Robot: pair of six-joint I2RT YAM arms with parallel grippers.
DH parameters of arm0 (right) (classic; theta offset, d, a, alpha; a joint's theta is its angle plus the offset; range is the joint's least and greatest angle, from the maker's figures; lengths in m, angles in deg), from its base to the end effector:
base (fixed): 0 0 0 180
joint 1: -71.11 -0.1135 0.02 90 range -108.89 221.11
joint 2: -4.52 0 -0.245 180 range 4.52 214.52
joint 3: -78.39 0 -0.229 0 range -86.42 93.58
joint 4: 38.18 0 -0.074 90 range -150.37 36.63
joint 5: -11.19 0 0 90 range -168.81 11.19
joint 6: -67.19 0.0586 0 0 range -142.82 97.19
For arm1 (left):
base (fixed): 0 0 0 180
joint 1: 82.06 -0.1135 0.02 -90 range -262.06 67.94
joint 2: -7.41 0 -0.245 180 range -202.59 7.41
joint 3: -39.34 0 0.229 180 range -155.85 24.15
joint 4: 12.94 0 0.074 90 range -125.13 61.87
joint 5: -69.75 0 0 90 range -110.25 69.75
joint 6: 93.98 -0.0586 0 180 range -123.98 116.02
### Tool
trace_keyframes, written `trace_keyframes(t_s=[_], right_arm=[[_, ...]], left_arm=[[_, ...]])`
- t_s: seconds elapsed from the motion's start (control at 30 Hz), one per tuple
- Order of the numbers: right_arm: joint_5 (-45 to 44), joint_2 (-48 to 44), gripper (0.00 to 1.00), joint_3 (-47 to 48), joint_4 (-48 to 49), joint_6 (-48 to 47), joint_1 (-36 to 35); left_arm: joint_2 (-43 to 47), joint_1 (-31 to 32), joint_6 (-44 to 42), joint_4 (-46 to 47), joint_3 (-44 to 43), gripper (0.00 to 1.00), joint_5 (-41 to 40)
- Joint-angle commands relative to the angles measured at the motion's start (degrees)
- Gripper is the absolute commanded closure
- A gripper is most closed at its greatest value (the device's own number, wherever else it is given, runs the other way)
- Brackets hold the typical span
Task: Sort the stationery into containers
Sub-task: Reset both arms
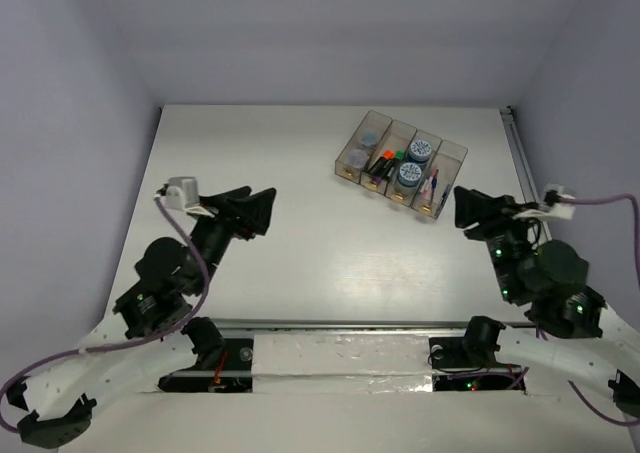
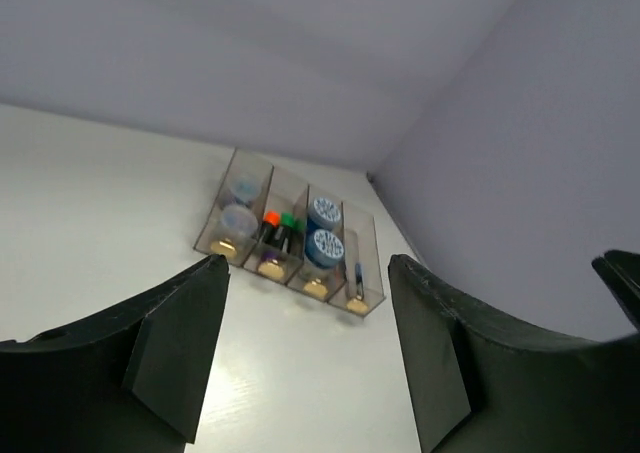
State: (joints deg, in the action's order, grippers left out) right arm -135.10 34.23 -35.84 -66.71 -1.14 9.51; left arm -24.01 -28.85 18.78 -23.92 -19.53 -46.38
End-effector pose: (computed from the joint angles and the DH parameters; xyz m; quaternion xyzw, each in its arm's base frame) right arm 0.0895 0.0630 0.3837 0.1350 0.6674 0.2082 0.7022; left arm 0.1019 -0.0931 0.3827 -0.0216 0.6101 -0.3736 0.6983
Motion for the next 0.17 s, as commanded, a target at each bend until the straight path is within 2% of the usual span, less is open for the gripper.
trace_keyframes(t_s=[0.0,0.13], right_arm=[[-3.9,-3.3,0.48,0.5,2.7,-1.6,-0.3],[-4.0,-3.0,0.37,0.1,1.1,0.2,-0.3]], left_arm=[[1.8,-0.3,-1.8,-3.9,-1.7,0.38,-4.0],[0.1,-0.3,-2.3,-3.2,-1.9,0.38,-3.5]])
